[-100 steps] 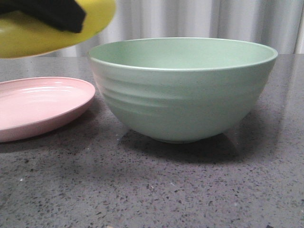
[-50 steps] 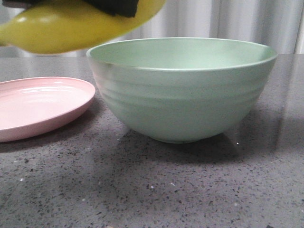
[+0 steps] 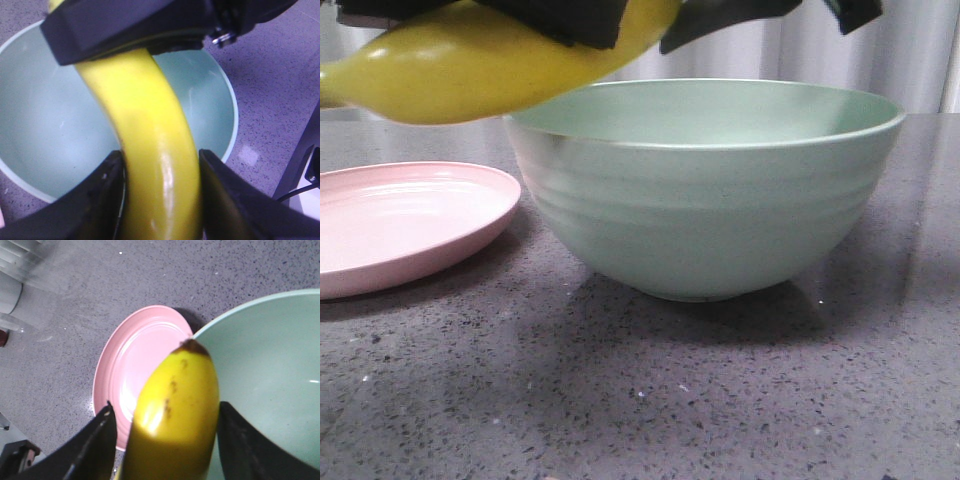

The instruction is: Transfer banana from pink plate to green bowl

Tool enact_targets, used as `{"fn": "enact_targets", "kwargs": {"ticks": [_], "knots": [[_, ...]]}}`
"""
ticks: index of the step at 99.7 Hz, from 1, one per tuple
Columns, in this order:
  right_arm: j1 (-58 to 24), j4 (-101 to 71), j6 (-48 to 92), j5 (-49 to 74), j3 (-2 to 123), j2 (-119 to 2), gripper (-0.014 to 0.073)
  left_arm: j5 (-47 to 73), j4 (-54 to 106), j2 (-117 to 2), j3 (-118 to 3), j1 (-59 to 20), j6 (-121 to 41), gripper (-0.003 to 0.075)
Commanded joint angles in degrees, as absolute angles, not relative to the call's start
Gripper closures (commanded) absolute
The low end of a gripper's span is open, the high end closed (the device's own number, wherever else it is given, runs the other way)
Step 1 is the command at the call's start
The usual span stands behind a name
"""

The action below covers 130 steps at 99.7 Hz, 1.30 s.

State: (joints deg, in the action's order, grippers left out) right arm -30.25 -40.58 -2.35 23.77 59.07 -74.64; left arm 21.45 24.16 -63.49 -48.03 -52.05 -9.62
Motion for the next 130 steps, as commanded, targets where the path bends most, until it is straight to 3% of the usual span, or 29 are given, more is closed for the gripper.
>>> {"fn": "enact_targets", "kwargs": {"ticks": [1,15,27,28,29,39,66,87,117,130], "knots": [[-30.21,-41.88,-1.50,21.33,61.17,-73.58,0.0228,17.26,25.40,-62.45,-50.26,-52.50,-9.65,0.0489],[-30.21,-41.88,-1.50,21.34,61.17,-73.58,0.0279,17.02,25.40,-62.45,-50.26,-52.50,-9.65,0.0488],[-30.21,-41.88,-1.50,21.74,61.17,-73.58,0.0453,17.02,25.40,-62.45,-50.26,-52.50,-9.65,0.0445],[-30.21,-41.88,-1.50,21.74,61.17,-73.58,0.0475,17.02,25.40,-62.45,-50.26,-52.50,-9.65,0.0440],[-30.21,-41.88,-1.50,21.74,61.17,-73.58,0.0552,17.02,25.40,-62.45,-50.26,-52.50,-9.65,0.0400],[-30.21,-41.88,-1.50,21.51,61.17,-73.58,0.0664,17.02,25.40,-62.45,-50.26,-52.50,-9.65,0.0345],[-27.56,-40.46,-1.10,20.27,61.17,-71.12,0.0665,16.10,25.19,-59.96,-51.98,-50.16,-9.65,0.0343],[-22.86,-25.94,-1.10,16.61,61.17,-67.58,0.0665,15.68,25.09,-57.42,-53.17,-48.72,-9.65,0.0344],[-22.75,-17.79,-1.10,15.78,61.17,-72.15,0.0663,15.54,25.09,-57.42,-53.17,-48.72,-9.65,0.0344],[-22.75,-17.79,-1.10,16.13,61.17,-74.15,0.0552,15.43,25.09,-57.42,-53.17,-48.72,-9.65,0.0344]]}}
